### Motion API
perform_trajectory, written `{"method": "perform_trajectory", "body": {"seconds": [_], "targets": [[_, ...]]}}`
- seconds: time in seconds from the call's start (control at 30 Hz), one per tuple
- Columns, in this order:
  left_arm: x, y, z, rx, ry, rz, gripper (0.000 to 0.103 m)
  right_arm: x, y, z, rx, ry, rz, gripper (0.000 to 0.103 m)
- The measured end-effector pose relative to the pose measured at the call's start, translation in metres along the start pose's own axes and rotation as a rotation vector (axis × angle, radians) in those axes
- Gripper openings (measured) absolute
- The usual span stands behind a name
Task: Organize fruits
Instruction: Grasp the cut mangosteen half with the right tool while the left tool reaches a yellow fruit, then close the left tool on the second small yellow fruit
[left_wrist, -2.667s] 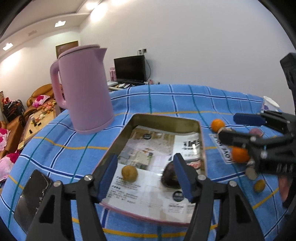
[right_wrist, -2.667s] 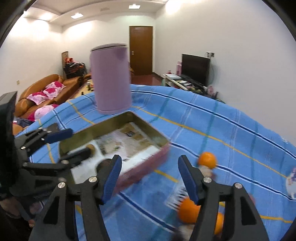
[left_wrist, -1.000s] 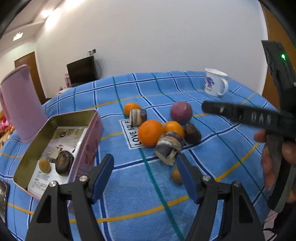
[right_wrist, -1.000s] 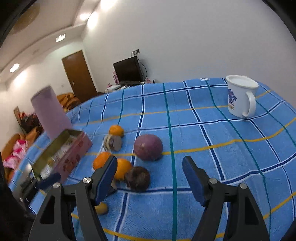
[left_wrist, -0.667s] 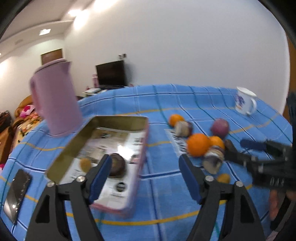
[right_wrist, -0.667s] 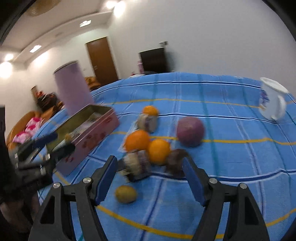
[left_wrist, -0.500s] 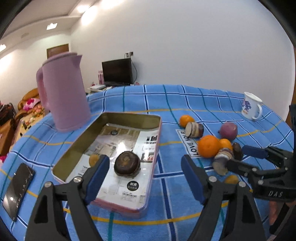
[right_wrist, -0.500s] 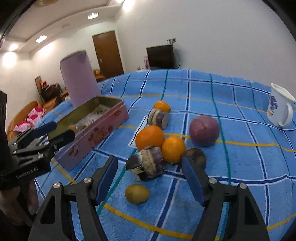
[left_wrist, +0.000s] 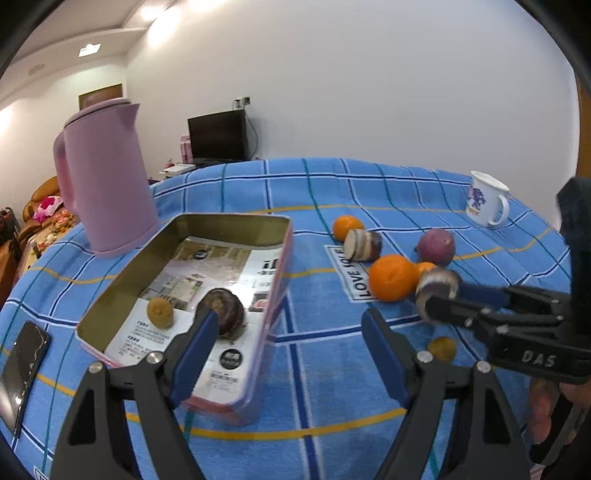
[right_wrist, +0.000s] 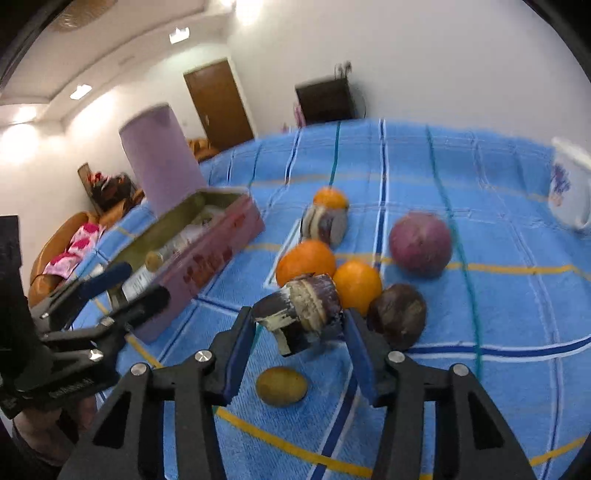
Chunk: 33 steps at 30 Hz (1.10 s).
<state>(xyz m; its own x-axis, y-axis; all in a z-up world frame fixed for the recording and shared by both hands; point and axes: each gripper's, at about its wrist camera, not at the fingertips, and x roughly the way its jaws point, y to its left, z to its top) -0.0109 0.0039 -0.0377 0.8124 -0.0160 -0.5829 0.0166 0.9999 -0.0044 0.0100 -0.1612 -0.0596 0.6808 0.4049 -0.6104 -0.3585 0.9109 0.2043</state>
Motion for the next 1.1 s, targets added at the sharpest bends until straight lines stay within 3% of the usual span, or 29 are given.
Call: {"method": "perform_trajectory", "body": {"seconds": [0.2, 0.33, 0.47, 0.57, 0.67, 0.73, 0.77, 0.8, 1.1], "targets": [[0.006, -0.024, 0.001, 0.028, 0.03, -0.071, 0.082, -0.027, -0.014, -0.004, 0.043, -0.109, -0.105, 0.051], [0.015, -0.048, 0.001, 0.049, 0.07, -0.163, 0.082, -0.04, -0.028, -0.006, 0.09, -0.139, -0.173, 0.051], [0.021, -0.068, 0.0, 0.089, 0.101, -0.209, 0.08, -0.045, -0.04, -0.006, 0.126, -0.145, -0.234, 0.051], [0.03, -0.077, -0.002, 0.09, 0.154, -0.264, 0.063, -0.049, -0.048, -0.008, 0.155, -0.15, -0.232, 0.051], [0.034, -0.083, -0.005, 0.1, 0.186, -0.293, 0.059, -0.049, -0.046, -0.007, 0.144, -0.148, -0.236, 0.051], [0.037, -0.088, -0.008, 0.12, 0.206, -0.31, 0.049, -0.049, -0.044, -0.006, 0.141, -0.147, -0.237, 0.051], [0.038, -0.088, -0.009, 0.122, 0.216, -0.317, 0.034, -0.049, -0.044, -0.006, 0.142, -0.145, -0.237, 0.051], [0.039, -0.088, -0.009, 0.118, 0.224, -0.331, 0.029, -0.048, -0.045, -0.006, 0.145, -0.143, -0.235, 0.051], [0.035, -0.071, -0.004, 0.052, 0.185, -0.327, 0.028, -0.048, -0.045, -0.006, 0.142, -0.14, -0.225, 0.051]]}}
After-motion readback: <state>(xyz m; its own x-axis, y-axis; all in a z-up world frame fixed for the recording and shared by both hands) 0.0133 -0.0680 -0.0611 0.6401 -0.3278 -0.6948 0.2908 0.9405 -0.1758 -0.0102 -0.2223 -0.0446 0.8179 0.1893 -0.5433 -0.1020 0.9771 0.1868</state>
